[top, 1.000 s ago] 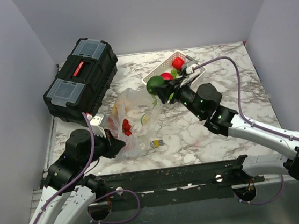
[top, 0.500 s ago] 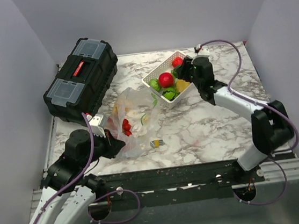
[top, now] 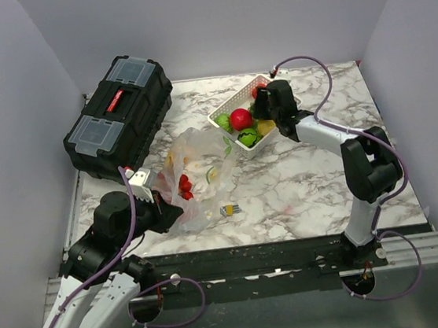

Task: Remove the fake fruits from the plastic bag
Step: Place the fake fruit in the bin.

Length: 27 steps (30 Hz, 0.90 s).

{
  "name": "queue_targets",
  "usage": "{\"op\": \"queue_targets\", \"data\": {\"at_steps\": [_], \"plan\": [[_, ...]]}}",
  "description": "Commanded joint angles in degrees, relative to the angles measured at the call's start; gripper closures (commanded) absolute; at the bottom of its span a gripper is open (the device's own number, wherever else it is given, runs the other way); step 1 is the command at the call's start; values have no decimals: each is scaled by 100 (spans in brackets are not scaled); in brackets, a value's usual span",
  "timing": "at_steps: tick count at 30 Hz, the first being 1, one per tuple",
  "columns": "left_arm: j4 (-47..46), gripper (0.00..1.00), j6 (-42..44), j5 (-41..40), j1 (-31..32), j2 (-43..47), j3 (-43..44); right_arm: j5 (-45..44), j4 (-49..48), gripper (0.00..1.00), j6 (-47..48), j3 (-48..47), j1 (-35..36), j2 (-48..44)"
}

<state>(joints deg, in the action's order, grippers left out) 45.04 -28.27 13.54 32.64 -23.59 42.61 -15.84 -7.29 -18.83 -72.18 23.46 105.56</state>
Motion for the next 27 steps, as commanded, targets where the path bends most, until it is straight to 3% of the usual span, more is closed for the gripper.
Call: {"op": "queue_targets", "data": {"at_steps": [1, 4, 13, 22, 27], "plan": [[-119, 100, 92, 19, 25, 7, -60, 80, 289, 29, 59, -18, 11, -111], [-118, 100, 77, -25, 30, 28, -60, 92, 344, 16, 73, 44, 15, -253], [-118, 100, 75, -26, 23, -23, -60, 629, 440, 11, -156, 830, 18, -1356], [-109, 100, 85, 17, 24, -109, -51, 3065, -856, 15, -641, 2796, 72, -2851], [-61, 100, 76, -9, 25, -212, -13, 3814, -1230, 16, -755, 3115, 546, -3448]]}}
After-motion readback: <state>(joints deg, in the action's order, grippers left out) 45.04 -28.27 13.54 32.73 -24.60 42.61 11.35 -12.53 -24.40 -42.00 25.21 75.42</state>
